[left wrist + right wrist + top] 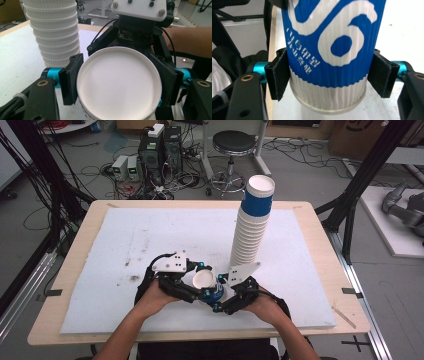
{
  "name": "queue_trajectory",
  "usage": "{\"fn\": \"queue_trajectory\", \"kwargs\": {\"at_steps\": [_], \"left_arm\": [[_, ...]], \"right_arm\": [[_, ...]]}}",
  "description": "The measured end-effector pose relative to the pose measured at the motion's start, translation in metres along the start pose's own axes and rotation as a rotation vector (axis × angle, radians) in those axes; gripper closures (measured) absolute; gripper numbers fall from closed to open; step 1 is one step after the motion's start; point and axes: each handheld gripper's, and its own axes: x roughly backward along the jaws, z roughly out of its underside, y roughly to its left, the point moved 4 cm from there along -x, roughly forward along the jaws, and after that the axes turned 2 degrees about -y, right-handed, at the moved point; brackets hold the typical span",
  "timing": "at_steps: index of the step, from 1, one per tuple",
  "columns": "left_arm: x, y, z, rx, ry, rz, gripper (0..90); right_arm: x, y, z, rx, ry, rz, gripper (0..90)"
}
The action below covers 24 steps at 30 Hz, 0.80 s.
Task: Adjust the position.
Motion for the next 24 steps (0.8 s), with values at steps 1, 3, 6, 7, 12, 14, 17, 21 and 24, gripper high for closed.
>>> {"fn": "queue_trajectory", "kwargs": {"at_steps": [1,3,6,7,12,14,17,21,24], "left_arm": [[0.001,0.001,-0.001,0.012,-0.022,0.001,31.5],[0.005,0.003,-0.002,0.025,-0.055,-0.001,31.5],[0.010,0.005,-0.005,0.036,-0.113,-0.015,31.4],[0.012,0.006,-0.006,0.044,-0.138,-0.015,31.4],[0.017,0.006,-0.011,0.071,-0.236,-0.010,31.4],[0.017,0.006,-0.013,0.074,-0.266,0.006,31.4],[0.014,0.003,-0.013,0.069,-0.265,0.021,31.4],[0.014,0.004,-0.011,0.080,-0.256,0.030,31.5],[0.013,0.006,-0.007,0.098,-0.236,0.034,31.3]], "right_arm": [[0.001,0.000,-0.001,-0.005,-0.016,0.003,23.6],[0.003,-0.002,-0.002,-0.024,-0.057,0.006,20.2],[0.008,-0.004,-0.005,-0.051,-0.148,0.030,18.0],[0.010,-0.004,-0.006,-0.059,-0.174,0.032,17.8],[0.016,-0.006,-0.009,-0.115,-0.279,0.037,14.0],[0.015,-0.006,-0.009,-0.116,-0.293,0.025,14.0],[0.011,-0.003,-0.009,-0.097,-0.286,0.007,14.3],[0.015,-0.004,-0.009,-0.083,-0.277,0.001,18.0],[0.021,-0.006,-0.008,-0.062,-0.245,0.006,20.0]]}}
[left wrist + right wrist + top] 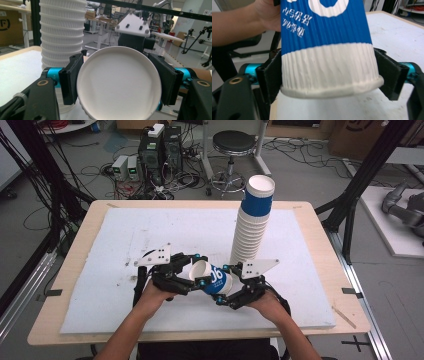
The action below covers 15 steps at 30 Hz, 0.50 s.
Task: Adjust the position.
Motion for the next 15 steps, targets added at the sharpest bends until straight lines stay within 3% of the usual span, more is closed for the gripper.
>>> {"fn": "queue_trajectory", "kwargs": {"at_steps": [3,5,10,15], "left_arm": [[-0.001,0.000,0.003,-0.014,0.044,-0.022,29.7],[-0.001,0.000,0.004,-0.038,0.078,-0.055,21.4],[0.000,-0.001,0.005,-0.051,0.123,-0.027,19.7],[-0.008,-0.003,0.012,-0.055,0.179,0.003,20.9]], "right_arm": [[0.001,-0.001,0.001,0.019,0.040,0.007,20.9],[0.003,-0.003,0.001,0.045,0.078,0.019,21.0],[0.008,-0.006,0.001,0.063,0.137,0.044,21.0],[0.006,-0.003,0.001,0.070,0.157,0.014,21.0]]}}
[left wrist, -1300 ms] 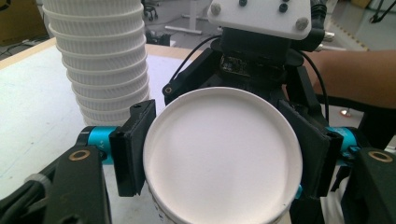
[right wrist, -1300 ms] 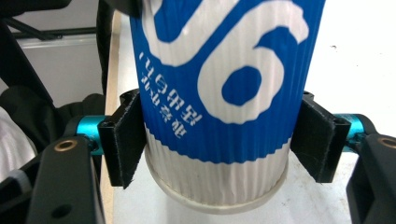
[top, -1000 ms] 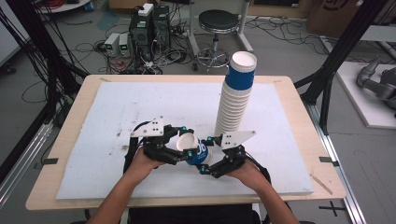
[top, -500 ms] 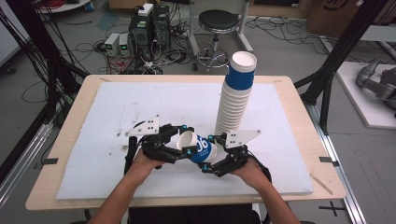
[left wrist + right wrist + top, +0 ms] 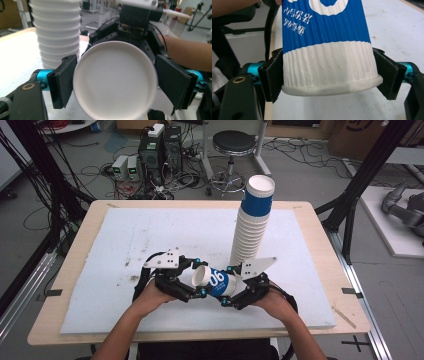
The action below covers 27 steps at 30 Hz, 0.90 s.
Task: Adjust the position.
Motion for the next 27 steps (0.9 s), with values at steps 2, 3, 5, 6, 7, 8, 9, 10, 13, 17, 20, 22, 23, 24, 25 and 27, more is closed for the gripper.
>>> {"fn": "queue_trajectory", "kwargs": {"at_steps": [2,3,5,6,7,8,9,10,13,17,20,22,23,24,25,27], "left_arm": [[-0.0014,-0.0010,0.0013,-0.010,0.010,0.029,25.7],[-0.0013,-0.0011,0.0015,-0.012,0.013,0.031,27.9],[-0.0004,-0.0009,0.0012,-0.005,0.006,0.043,28.7],[0.0000,-0.0005,0.0008,-0.005,0.002,0.047,29.0],[0.0003,-0.0001,0.0004,-0.002,-0.006,0.050,29.1],[0.0006,0.0004,0.0001,0.008,-0.014,0.053,29.0],[0.0013,0.0011,-0.0002,0.011,-0.025,0.052,29.0],[0.0020,0.0016,-0.0007,0.019,-0.045,0.052,28.9],[0.0055,0.0033,-0.0025,0.031,-0.103,0.048,28.9],[0.0075,0.0035,-0.0043,0.051,-0.177,0.068,29.0],[0.0063,0.0016,-0.0048,0.053,-0.192,0.080,29.0],[0.0061,0.0014,-0.0042,0.053,-0.181,0.084,29.2],[0.0054,0.0011,-0.0033,0.051,-0.165,0.083,29.2],[0.0043,0.0006,-0.0022,0.047,-0.148,0.081,28.9],[0.0033,0.0005,-0.0013,0.048,-0.132,0.073,28.5],[0.0026,0.0016,0.0005,0.033,-0.086,0.032,23.7]], "right_arm": [[-0.0019,0.0025,0.0002,0.006,0.004,-0.032,21.0],[-0.0024,0.0027,0.0003,0.013,0.007,-0.036,21.0],[-0.0020,0.0031,0.0004,0.009,0.008,-0.041,21.0],[-0.0017,0.0032,0.0001,0.008,0.003,-0.043,20.9],[-0.0014,0.0032,-0.0001,0.004,-0.001,-0.044,20.6],[-0.0013,0.0033,-0.0004,-0.005,-0.007,-0.048,19.0],[-0.0017,0.0035,-0.0004,-0.020,-0.020,-0.052,17.7],[-0.0016,0.0035,-0.0005,-0.036,-0.037,-0.053,16.9],[0.0006,0.0009,-0.0012,-0.083,-0.110,-0.036,14.0],[0.0009,0.0005,-0.0026,-0.119,-0.178,-0.046,14.0],[-0.0014,0.0023,-0.0041,-0.127,-0.215,-0.070,15.0],[-0.0003,0.0029,-0.0037,-0.112,-0.213,-0.075,17.8],[0.0008,0.0031,-0.0036,-0.103,-0.202,-0.078,18.5],[0.0015,0.0024,-0.0034,-0.085,-0.188,-0.071,18.9],[0.0021,0.0021,-0.0026,-0.072,-0.167,-0.070,19.1],[0.0027,0.0012,-0.0015,-0.056,-0.130,-0.048,19.3]]}}
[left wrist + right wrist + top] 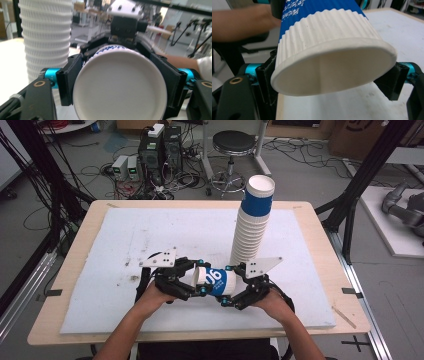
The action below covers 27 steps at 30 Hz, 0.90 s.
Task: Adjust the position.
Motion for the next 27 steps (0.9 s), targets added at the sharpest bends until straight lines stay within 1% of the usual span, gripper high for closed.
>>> {"fn": "queue_trajectory", "kwargs": {"at_steps": [1,3,5,7,8,11,12,13,14,16,20,21,22,23,24,25,26,27], "left_arm": [[0.0002,0.0006,0.0001,0.003,0.016,-0.011,19.4],[0.0016,0.0008,-0.0003,-0.014,0.035,-0.027,18.6],[0.0023,0.0001,-0.0007,-0.020,0.049,-0.014,18.6],[0.0013,-0.0009,0.0002,-0.027,0.065,-0.006,18.8],[-0.0003,-0.0015,0.0011,-0.021,0.068,0.003,18.9],[-0.0048,-0.0033,0.0054,-0.018,0.109,0.023,19.0],[-0.0060,-0.0036,0.0068,-0.015,0.121,0.031,19.9],[-0.0065,-0.0039,0.0080,-0.017,0.136,0.048,23.0],[-0.0068,-0.0040,0.0088,-0.024,0.145,0.054,26.7],[-0.0070,-0.0042,0.0092,-0.033,0.147,0.054,26.8],[-0.0058,-0.0025,0.0082,-0.024,0.137,0.055,27.1],[-0.0053,-0.0019,0.0074,-0.022,0.124,0.052,27.0],[-0.0047,-0.0015,0.0064,-0.019,0.109,0.053,27.1],[-0.0042,-0.0012,0.0052,-0.018,0.086,0.051,27.1],[-0.0033,-0.0011,0.0042,-0.009,0.059,0.048,27.1],[-0.0023,-0.0004,0.0034,-0.002,0.033,0.045,27.1],[-0.0013,0.0003,0.0028,0.009,0.007,0.047,27.1],[-0.0005,0.0010,0.0023,0.017,-0.015,0.047,27.1]], "right_arm": [[0.0005,-0.0008,0.0004,0.009,0.017,0.011,19.4],[0.0024,-0.0023,0.0010,0.017,0.050,0.026,19.5],[0.0043,-0.0037,0.0018,0.029,0.086,0.044,19.5],[0.0052,-0.0030,0.0019,0.034,0.112,0.035,19.6],[0.0057,-0.0032,0.0015,0.037,0.120,0.049,19.5],[0.0035,0.0001,0.0009,0.054,0.144,0.008,19.5],[0.0031,0.0011,0.0007,0.061,0.156,0.002,19.6],[0.0024,0.0021,0.0006,0.069,0.160,-0.006,19.5],[0.0021,0.0029,0.0003,0.074,0.157,-0.019,19.6],[0.0026,0.0028,0.0004,0.065,0.158,-0.020,19.5],[0.0022,0.0019,0.0012,0.039,0.144,-0.024,17.9],[0.0021,0.0019,0.0013,0.024,0.135,-0.023,17.3],[0.0022,0.0014,0.0013,0.013,0.119,-0.017,17.0],[0.0027,0.0011,0.0009,0.003,0.101,-0.015,16.7],[0.0037,0.0010,0.0001,-0.011,0.081,-0.013,16.1],[0.0067,-0.0014,-0.0022,-0.030,0.037,-0.004,15.5],[0.0067,-0.0014,-0.0022,-0.030,0.037,-0.004,15.5],[0.0086,-0.0020,-0.0031,-0.043,0.020,-0.001,14.8]]}}
